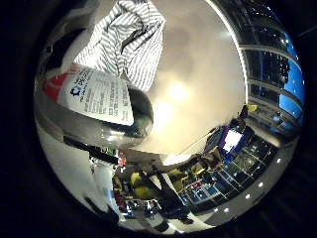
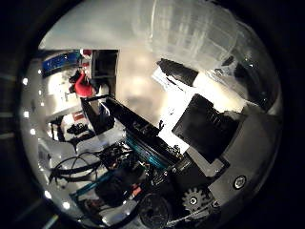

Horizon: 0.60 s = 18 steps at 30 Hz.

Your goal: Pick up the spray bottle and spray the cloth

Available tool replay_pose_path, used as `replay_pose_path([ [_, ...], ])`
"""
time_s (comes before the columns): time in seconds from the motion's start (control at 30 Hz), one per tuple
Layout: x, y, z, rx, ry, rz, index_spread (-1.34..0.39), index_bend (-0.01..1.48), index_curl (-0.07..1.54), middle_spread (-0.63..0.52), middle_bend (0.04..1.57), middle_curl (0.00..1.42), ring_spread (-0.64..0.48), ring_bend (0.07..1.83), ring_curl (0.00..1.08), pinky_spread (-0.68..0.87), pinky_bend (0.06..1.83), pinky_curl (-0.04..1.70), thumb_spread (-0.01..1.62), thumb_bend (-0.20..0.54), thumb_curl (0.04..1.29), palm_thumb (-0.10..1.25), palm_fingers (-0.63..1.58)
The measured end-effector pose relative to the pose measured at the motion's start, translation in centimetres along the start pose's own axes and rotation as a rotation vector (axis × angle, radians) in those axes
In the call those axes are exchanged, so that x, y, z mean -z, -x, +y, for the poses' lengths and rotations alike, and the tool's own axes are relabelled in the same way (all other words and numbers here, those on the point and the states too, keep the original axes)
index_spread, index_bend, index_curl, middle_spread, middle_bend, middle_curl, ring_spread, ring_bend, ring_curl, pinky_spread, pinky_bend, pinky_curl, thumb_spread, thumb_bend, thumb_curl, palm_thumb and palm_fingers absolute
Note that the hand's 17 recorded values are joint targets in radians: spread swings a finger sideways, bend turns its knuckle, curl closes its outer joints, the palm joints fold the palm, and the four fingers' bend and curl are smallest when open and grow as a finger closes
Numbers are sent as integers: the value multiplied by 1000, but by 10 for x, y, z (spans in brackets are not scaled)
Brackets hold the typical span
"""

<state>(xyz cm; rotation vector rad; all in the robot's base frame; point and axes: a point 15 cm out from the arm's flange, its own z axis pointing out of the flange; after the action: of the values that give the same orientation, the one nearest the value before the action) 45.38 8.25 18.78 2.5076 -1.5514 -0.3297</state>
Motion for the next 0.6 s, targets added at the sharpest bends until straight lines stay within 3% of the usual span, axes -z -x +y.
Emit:
replay_pose_path([
  [0.33,38,-9,9,8,-8,58,-191,1215,744,-92,1389,622,-164,1470,611,-174,1021,1360,1074,-14,621,1005,1181],
  [0.6,36,-4,3,12,-15,48,-191,1214,745,-92,1391,622,-166,1470,615,-176,1020,1365,1074,-14,623,1004,1178],
])
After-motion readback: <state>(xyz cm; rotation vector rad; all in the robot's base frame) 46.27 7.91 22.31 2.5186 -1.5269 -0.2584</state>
